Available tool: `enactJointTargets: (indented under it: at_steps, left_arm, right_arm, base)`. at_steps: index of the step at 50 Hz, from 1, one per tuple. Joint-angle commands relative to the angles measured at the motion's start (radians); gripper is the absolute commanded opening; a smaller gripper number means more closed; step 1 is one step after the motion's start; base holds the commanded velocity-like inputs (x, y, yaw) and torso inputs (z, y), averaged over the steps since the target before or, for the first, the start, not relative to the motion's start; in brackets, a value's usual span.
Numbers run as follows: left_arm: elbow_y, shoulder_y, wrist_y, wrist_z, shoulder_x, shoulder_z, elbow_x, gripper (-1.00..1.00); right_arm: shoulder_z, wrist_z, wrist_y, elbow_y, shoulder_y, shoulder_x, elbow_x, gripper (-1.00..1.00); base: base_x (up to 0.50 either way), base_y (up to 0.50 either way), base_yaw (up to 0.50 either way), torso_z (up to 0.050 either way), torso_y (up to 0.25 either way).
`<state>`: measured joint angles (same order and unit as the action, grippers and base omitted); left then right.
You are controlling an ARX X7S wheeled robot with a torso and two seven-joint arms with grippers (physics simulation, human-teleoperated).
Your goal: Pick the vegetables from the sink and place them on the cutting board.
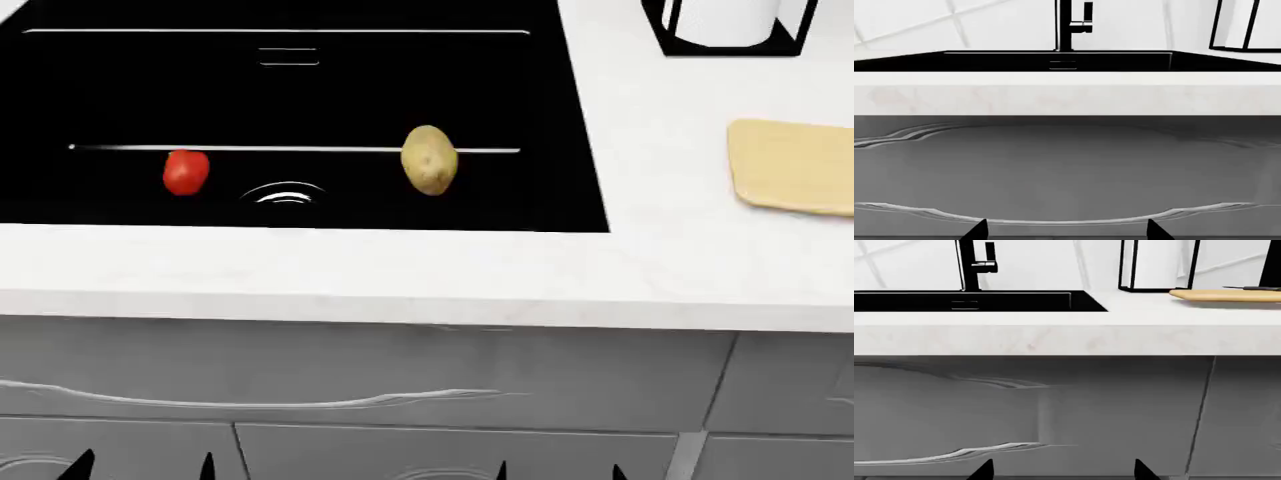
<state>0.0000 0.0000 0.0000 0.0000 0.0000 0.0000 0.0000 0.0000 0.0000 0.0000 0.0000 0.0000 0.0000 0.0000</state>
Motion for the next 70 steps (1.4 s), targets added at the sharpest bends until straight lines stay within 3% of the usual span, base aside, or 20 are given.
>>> enactJointTargets:
  at_steps: [1,15,38,46,51,54,56,70]
  left_arm:
    - [0.007,-0.001,0.014,-0.037,-0.013,0.010,-0.014,1.00]
    - [-0.001,-0.002,-0.017,-0.062,-0.058,0.059,-0.058,1.00]
    - [-0.014,-0.013,-0.023,-0.104,-0.083,0.100,-0.076,1.00]
    - [-0.022,-0.008,-0.020,-0.136,-0.108,0.137,-0.015,1.00]
    - [-0.008,-0.002,0.009,-0.132,-0.106,0.125,-0.057,1.00]
    - [-0.022,0.001,0.057,-0.176,-0.117,0.156,0.034,1.00]
    - [0.007,0.021,0.075,-0.113,-0.119,0.136,-0.085,1.00]
    - [0.002,0.016,0.091,-0.137,-0.134,0.156,-0.063,1.00]
  right_arm:
    - [-0.025,0.025,-0.003,-0.005,-0.006,0.016,0.001,1.00]
    - [-0.078,0.062,-0.001,-0.004,-0.002,0.059,0.022,1.00]
    - [-0.108,0.100,0.005,0.021,0.012,0.085,0.054,1.00]
    - [-0.116,0.111,0.015,0.028,0.017,0.091,0.067,1.00]
    - [-0.125,0.121,0.025,0.028,0.020,0.098,0.066,1.00]
    - [-0.129,0.126,0.024,0.025,0.018,0.101,0.067,1.00]
    - [-0.131,0.130,0.024,0.025,0.018,0.103,0.067,1.00]
    - [-0.150,0.147,0.032,0.018,0.016,0.119,0.070,1.00]
  base:
    - [0.00,0.00,0.00,0.000,0.000]
    - [0.00,0.01,0.00,0.000,0.000]
    - [0.03,0.47,0.00,0.000,0.000]
    - [0.00,0.00,0.00,0.000,0.000]
    - [0.00,0.00,0.00,0.000,0.000]
    - [0.00,0.00,0.00,0.000,0.000]
    - [0.00,0.00,0.00,0.044,0.000]
    - [0.00,0.00,0.00,0.050,0.000]
